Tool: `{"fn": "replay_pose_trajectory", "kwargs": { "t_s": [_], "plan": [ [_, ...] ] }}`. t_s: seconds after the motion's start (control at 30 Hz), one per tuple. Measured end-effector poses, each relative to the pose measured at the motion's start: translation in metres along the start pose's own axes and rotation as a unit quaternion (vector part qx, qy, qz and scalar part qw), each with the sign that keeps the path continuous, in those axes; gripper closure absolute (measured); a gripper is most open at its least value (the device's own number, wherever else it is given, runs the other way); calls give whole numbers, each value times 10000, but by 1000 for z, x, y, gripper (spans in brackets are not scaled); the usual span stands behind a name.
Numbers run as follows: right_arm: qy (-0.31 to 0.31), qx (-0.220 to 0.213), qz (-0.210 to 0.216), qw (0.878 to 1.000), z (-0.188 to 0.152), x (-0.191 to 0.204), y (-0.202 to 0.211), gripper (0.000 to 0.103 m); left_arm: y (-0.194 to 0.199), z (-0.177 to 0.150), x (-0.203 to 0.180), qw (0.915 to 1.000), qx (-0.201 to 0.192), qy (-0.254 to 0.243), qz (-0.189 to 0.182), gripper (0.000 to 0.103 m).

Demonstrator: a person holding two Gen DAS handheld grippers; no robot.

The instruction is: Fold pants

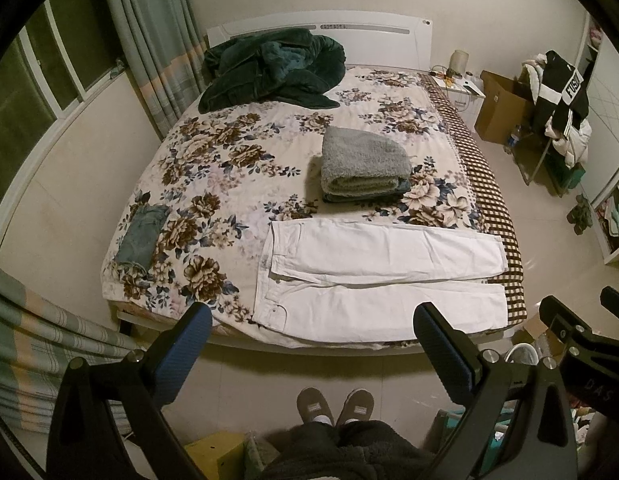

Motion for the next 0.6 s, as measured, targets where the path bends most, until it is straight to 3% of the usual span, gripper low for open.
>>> {"fn": "replay_pose_trajectory", "kwargs": {
  "t_s": [0.37,0.6],
  "plan": [
    [13,9,-3,10000,1,4,4,0,0,-2,1,10000,-11,6,-10,0],
    [45,78,54,9999,-23,9,10,0,1,-2,2,10000,10,17,11,0]
  ]
}}
Point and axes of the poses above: each gripper's, at about its wrist camera, not at the fingertips, and y roughly against the way its jaws point, x to its left, z to its top, the point moved 10 cm from there along -y, roughly the way its jaws point, and after that the axes turned 8 degrees about -z, right-handed, at the moved point
